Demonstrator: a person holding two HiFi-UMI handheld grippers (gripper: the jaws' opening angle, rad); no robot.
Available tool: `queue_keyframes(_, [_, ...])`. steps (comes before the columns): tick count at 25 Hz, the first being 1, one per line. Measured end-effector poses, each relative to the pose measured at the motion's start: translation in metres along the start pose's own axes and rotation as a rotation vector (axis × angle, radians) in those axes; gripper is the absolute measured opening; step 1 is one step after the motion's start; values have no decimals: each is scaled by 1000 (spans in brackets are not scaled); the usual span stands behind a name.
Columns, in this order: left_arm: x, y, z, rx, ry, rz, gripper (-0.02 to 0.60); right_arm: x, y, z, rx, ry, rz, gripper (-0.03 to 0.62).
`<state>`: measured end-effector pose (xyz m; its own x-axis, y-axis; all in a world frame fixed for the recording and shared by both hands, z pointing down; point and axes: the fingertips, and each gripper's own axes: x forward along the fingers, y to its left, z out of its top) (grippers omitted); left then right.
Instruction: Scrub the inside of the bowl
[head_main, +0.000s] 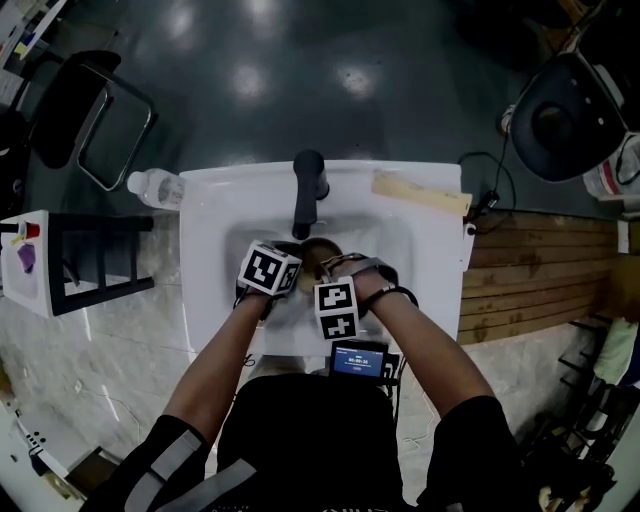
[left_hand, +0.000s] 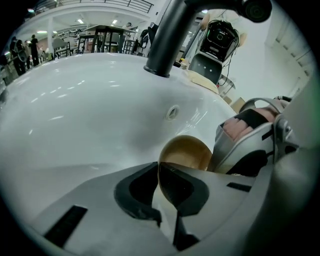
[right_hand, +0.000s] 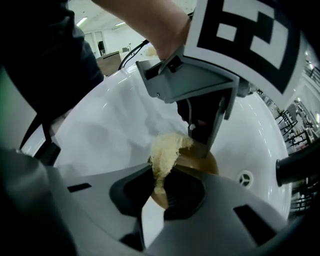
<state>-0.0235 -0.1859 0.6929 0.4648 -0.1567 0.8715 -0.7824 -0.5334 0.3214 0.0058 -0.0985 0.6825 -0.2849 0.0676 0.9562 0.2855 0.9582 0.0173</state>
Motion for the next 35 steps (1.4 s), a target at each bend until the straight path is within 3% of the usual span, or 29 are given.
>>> queue_keyframes(8, [0,-1,1,33,6,2,20,-17,-17,-29,131,11,-82,40])
queue_keyframes(14, [-2,-3,2,47,6,-3,21,-25,-47,-40,344,-34,-207,40])
queue_keyframes(22, [-7,-10,3,33,-24,-71,29,-30,-58,-36,616,-171,-213,40])
queue_keyframes(27, [-19,-10,9,-8,-66,-99,135,-29,-56,-33,634,-176,-207,40])
queue_keyframes(35, [-48,-9,17,27,-160,-106,136,-46,-59,-24,734,-245,-229,40])
